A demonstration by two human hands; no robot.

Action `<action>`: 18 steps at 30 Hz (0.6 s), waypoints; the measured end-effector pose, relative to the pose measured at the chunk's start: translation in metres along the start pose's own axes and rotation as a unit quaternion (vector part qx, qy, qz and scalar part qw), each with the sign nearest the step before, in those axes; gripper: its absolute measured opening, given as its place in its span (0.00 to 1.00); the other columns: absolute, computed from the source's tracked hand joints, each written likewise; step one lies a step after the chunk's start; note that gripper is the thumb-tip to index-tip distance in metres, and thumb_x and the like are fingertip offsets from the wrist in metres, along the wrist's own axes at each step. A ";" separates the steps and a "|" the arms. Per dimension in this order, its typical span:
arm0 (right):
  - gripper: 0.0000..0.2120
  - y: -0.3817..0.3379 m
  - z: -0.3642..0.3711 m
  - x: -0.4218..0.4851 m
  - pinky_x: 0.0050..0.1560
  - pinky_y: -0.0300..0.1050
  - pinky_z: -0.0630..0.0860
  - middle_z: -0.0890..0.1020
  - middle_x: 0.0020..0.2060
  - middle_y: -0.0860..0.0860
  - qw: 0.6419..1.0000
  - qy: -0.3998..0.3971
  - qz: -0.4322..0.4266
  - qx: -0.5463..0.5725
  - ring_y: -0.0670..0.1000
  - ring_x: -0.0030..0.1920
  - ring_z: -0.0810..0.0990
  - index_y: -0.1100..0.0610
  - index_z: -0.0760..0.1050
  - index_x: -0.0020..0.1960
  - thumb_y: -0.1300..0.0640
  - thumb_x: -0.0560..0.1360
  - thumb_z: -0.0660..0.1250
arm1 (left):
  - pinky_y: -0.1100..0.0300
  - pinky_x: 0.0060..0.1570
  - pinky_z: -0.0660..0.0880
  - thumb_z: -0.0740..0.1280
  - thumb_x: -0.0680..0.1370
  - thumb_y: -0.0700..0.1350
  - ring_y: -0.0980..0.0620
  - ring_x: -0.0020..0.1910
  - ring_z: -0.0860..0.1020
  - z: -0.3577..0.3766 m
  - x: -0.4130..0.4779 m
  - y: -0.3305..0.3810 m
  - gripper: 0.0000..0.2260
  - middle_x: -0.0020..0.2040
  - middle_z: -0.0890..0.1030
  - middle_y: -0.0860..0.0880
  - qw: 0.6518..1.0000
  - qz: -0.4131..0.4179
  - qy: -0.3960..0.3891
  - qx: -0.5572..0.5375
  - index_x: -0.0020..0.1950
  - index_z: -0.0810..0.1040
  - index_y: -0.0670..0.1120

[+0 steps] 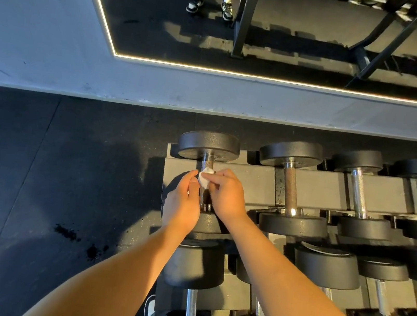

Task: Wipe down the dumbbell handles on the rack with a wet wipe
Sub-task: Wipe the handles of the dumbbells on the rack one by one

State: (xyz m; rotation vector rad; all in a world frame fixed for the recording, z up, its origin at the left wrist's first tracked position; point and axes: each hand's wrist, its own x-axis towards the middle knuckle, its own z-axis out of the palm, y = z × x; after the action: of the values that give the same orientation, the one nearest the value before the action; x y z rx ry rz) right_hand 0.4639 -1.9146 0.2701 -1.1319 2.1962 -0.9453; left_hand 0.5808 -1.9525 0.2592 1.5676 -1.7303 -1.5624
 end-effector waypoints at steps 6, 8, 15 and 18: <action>0.14 -0.005 -0.006 0.016 0.54 0.27 0.72 0.77 0.55 0.51 0.993 0.057 0.042 0.094 0.41 0.51 0.75 0.56 0.81 0.62 0.66 0.80 0.65 | 0.58 0.53 0.78 0.50 0.85 0.59 0.59 0.49 0.81 0.000 0.000 0.003 0.18 0.50 0.80 0.63 1.000 0.003 0.003 -0.001 0.73 0.70 0.60; 0.14 -0.009 -0.001 0.023 0.57 0.31 0.72 0.77 0.57 0.51 0.994 0.050 0.043 0.090 0.43 0.54 0.75 0.54 0.81 0.62 0.65 0.80 0.65 | 0.57 0.54 0.79 0.50 0.85 0.59 0.59 0.49 0.81 0.000 -0.001 0.003 0.18 0.48 0.79 0.64 1.000 0.002 0.006 0.000 0.73 0.70 0.61; 0.14 0.008 -0.010 0.001 0.58 0.43 0.77 0.80 0.54 0.52 0.992 -0.048 0.066 0.096 0.51 0.55 0.79 0.52 0.83 0.59 0.64 0.77 0.70 | 0.49 0.55 0.81 0.48 0.83 0.61 0.57 0.49 0.82 -0.003 -0.003 0.008 0.18 0.49 0.82 0.59 1.000 -0.001 -0.001 0.008 0.65 0.74 0.62; 0.15 0.013 -0.011 0.004 0.57 0.40 0.77 0.81 0.55 0.51 0.990 -0.033 0.069 0.118 0.48 0.55 0.79 0.52 0.83 0.61 0.64 0.77 0.69 | 0.48 0.56 0.81 0.48 0.83 0.61 0.56 0.50 0.82 -0.004 -0.003 0.007 0.19 0.51 0.82 0.56 1.000 0.012 -0.001 0.017 0.67 0.73 0.60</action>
State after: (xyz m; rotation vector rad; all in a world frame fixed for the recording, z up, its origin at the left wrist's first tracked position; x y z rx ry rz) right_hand 0.4478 -1.9084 0.2668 -0.8761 2.0183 -1.0591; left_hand 0.5817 -1.9534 0.2677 1.5563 -1.7786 -1.5332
